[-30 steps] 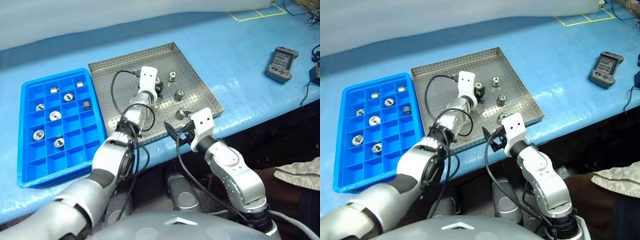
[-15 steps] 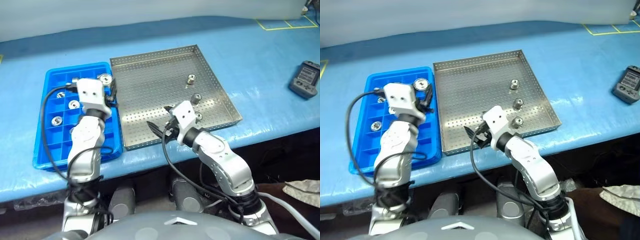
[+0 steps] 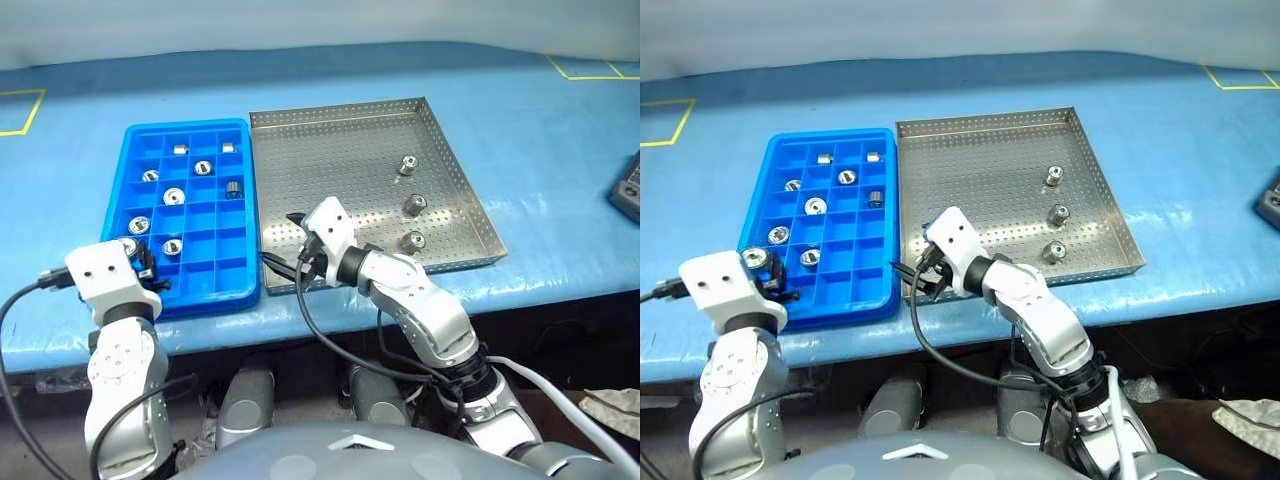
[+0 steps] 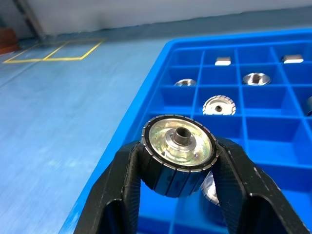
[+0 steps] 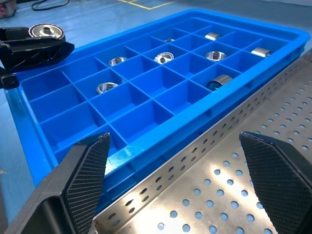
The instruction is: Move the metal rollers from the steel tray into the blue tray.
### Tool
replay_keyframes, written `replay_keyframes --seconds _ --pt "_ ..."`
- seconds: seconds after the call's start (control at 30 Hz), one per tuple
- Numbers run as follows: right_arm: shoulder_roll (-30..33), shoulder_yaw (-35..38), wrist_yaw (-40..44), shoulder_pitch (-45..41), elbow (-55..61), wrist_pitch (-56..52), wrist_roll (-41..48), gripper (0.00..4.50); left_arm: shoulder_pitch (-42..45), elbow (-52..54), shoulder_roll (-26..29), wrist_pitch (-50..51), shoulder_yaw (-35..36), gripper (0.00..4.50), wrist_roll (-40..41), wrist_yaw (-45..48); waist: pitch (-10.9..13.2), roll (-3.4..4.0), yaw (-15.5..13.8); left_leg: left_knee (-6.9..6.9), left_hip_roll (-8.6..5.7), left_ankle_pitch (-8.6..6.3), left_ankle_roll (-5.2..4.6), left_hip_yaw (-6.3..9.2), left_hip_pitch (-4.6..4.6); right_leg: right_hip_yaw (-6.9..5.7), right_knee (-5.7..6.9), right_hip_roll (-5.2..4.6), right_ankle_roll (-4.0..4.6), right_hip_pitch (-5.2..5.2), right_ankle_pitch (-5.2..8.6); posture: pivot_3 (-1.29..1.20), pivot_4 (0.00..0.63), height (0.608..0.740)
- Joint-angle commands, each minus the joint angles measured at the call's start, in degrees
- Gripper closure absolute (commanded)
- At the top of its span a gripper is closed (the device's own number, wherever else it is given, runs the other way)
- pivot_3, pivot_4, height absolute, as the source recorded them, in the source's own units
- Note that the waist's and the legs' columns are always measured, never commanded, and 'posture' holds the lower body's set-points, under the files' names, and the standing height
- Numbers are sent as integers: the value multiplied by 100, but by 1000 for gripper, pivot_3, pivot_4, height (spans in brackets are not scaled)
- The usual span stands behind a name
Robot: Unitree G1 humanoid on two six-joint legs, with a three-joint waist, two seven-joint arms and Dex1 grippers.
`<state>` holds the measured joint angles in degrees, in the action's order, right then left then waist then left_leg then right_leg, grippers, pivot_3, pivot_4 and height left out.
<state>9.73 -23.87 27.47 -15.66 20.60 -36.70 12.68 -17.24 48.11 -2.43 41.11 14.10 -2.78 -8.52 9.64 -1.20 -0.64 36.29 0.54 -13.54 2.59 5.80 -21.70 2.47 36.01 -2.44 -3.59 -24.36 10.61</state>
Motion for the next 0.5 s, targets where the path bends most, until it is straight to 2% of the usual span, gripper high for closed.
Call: replay_keyframes --seconds 0.03,0.1,0.23,0.37,0.5 --pt "-60 6 89 -122 60 165 40 0 -150 447 -155 89 -15 2680 -179 -201 0 -1 -28 0 0 0 0 0 0 -1 0 0 0 0 0 205 150 740" --pt "-65 0 106 -122 49 166 31 0 -251 483 -320 174 -25 2680 -225 -326 1 -2 -38 0 0 0 0 0 -1 0 0 0 1 -1 1 205 150 740" --pt "-23 63 68 -50 98 115 10 0 -297 461 -514 289 23 1348 -284 -658 1 -2 -54 0 0 0 0 0 -3 -2 -1 0 3 -3 2 189 150 740" --pt "-36 155 -36 22 172 64 21 0 -68 322 -340 294 -140 28 -159 -609 1 -3 -51 0 0 0 0 0 -3 -2 -1 0 3 -3 2 162 150 740" --pt "-229 418 -523 210 289 -4 -31 0 297 161 -12 -49 -568 6 205 -55 -1 -6 -51 3 0 0 0 0 -5 -3 0 -1 3 -3 2 131 150 740"
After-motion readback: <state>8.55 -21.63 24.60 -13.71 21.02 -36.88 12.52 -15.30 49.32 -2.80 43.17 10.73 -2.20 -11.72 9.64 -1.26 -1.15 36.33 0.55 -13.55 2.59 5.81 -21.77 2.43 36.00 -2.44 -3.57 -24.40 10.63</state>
